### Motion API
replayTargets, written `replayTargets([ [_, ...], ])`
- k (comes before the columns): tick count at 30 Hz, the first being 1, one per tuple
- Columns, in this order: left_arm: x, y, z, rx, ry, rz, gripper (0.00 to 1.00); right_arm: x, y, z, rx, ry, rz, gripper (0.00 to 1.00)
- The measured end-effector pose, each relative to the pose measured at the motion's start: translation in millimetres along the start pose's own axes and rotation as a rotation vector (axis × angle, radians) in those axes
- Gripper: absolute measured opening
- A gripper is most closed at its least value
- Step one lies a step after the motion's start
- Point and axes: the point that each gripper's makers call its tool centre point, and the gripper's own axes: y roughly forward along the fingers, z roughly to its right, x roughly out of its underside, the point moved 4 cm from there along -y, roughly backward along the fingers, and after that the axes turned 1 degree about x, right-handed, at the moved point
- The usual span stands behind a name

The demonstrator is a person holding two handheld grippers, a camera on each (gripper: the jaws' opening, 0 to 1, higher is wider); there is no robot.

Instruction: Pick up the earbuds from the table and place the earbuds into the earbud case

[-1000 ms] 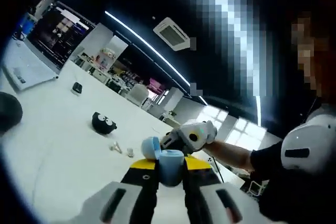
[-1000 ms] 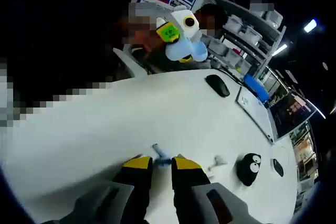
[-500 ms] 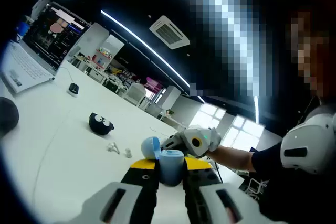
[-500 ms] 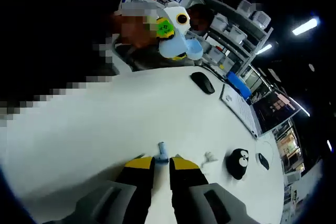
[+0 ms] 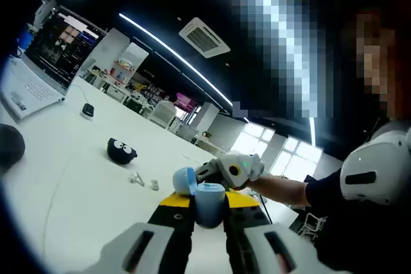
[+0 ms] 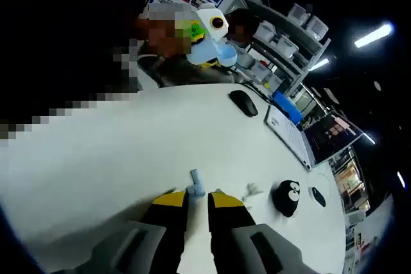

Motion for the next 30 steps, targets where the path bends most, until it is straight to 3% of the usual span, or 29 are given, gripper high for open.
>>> replayTargets([
  [9, 2.7, 3.2, -1.2, 0.003, -0.004, 0.001, 0.19, -2.8, 5.4, -3.2, 0.018, -0.037, -0.039, 0.05],
  [15, 2.2, 1.6, 3.8, 0.019, 0.006, -0.007, 0.19, -5.4, 5.3, 4.9, 0.039, -0.102, -0.059, 0.15],
  [20, -0.4, -3.2, 3.2, 0.008, 0.007, 0.002, 0.19, -11.2, 9.3, 8.7, -0.064, -0.250, -0.133, 0.18],
  [26, -5.6, -0.8, 10.4, 0.026, 0.028, 0.009, 0.19, -16.2, 14.4, 6.5, -0.147, -0.346, -0.183, 0.15],
  [30, -5.6, -1.1, 8.7, 0.024, 0.029, 0.005, 0.19, -19.3, 17.1, 6.4, -0.159, -0.424, -0.207, 0.16],
])
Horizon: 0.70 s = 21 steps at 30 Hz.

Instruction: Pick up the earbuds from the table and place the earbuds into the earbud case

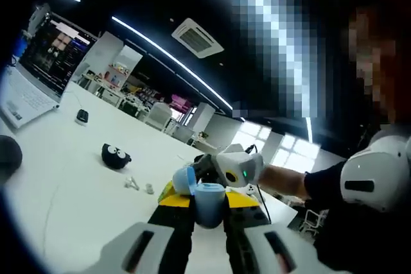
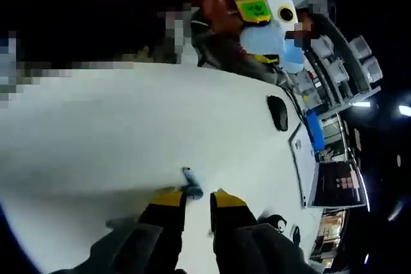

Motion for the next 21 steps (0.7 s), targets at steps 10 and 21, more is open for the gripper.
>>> replayTargets([
  [10, 0.2, -0.3, -1.7, -0.006, 0.003, 0.001, 0.19, 2.2, 4.6, 0.4, 0.017, 0.136, 0.025, 0.10],
  [21, 6.5, -6.3, -20.1, -0.052, 0.015, -0.011, 0.19, 13.6, -1.5, 17.7, 0.173, 0.751, 0.275, 0.10],
])
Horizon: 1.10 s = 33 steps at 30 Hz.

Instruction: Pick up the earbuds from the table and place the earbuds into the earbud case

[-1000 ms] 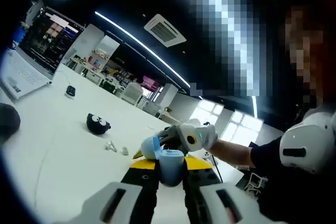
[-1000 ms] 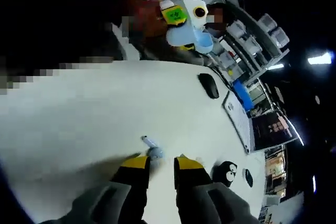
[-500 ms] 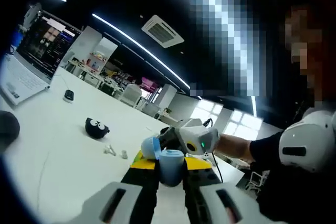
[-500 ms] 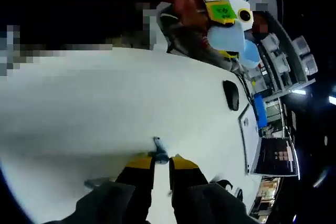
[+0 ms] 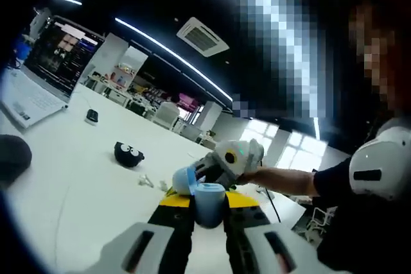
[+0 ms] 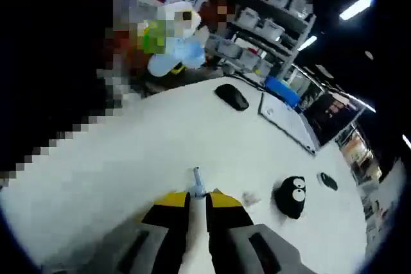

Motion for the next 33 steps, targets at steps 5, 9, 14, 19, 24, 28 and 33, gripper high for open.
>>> replayTargets([
  [5, 7.2, 3.8, -6.2, -0.015, 0.019, -0.019, 0.19, -38.6, -15.2, 14.3, 0.024, 0.491, 0.312, 0.10],
  [9, 10.8, 8.1, -9.0, -0.016, 0.020, -0.025, 0.19, -45.4, -26.9, 32.2, -0.001, 0.896, 0.556, 0.10],
  [14, 9.0, 9.0, -9.2, -0.006, 0.023, -0.018, 0.19, -23.8, -26.7, 41.9, 0.030, 1.079, 0.577, 0.10],
  [19, 7.0, 12.6, -9.1, 0.005, 0.036, -0.022, 0.19, -25.7, -25.9, 40.1, 0.033, 1.108, 0.596, 0.10],
  [24, -2.0, 30.3, -7.8, 0.028, 0.067, -0.023, 0.19, -39.0, -19.6, 33.4, -0.007, 1.146, 0.637, 0.10],
  [28, -6.9, 34.6, -16.3, 0.030, 0.087, -0.033, 0.19, -40.4, -18.3, 26.9, -0.031, 1.160, 0.645, 0.10],
  [33, -5.5, 46.3, -12.6, 0.074, 0.082, -0.056, 0.19, -50.7, -19.4, 17.3, -0.097, 1.157, 0.667, 0.10],
])
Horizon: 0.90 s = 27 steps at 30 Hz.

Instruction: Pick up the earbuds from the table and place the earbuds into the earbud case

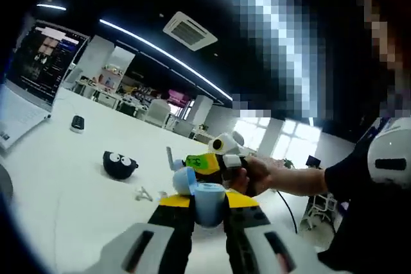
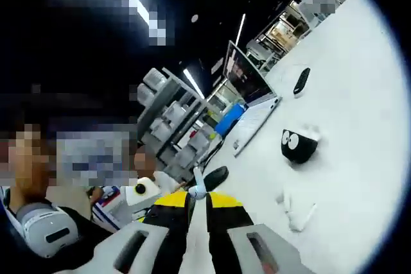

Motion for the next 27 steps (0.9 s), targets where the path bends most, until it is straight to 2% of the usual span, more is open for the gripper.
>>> replayTargets([
  [10, -2.8, 1.2, 5.0, 0.006, -0.038, 0.049, 0.19, 8.6, 2.1, -10.8, -0.026, -0.037, -0.042, 0.10],
  [12, 0.5, -2.8, 5.4, -0.005, -0.037, 0.050, 0.19, 8.7, -1.2, -10.5, -0.017, -0.077, -0.052, 0.10],
  [13, 1.5, -4.0, 5.2, -0.009, -0.037, 0.050, 0.19, 6.7, -3.6, -8.5, 0.006, -0.137, -0.055, 0.10],
  [14, 2.9, -5.8, 4.6, -0.013, -0.040, 0.048, 0.19, 5.6, -7.3, -9.0, 0.026, -0.233, -0.083, 0.10],
  [17, 7.2, -10.6, 3.7, -0.016, -0.060, 0.040, 0.19, 2.2, -14.5, -16.5, 0.087, -0.572, -0.161, 0.10],
  [21, 9.9, -11.4, 6.8, -0.005, -0.068, 0.032, 0.19, 1.2, -18.7, -41.2, 0.130, -0.984, -0.237, 0.10],
  [23, 10.3, -11.2, 7.8, 0.004, -0.058, 0.034, 0.19, 2.0, -21.0, -51.6, 0.145, -1.204, -0.301, 0.10],
  [24, 10.2, -11.0, 8.9, 0.006, -0.048, 0.039, 0.19, 2.7, -21.7, -55.1, 0.161, -1.285, -0.325, 0.10],
  [27, 9.5, -10.7, 7.9, -0.051, 0.098, 0.052, 0.19, 17.5, -21.4, -70.4, 0.196, -1.602, -0.472, 0.10],
])
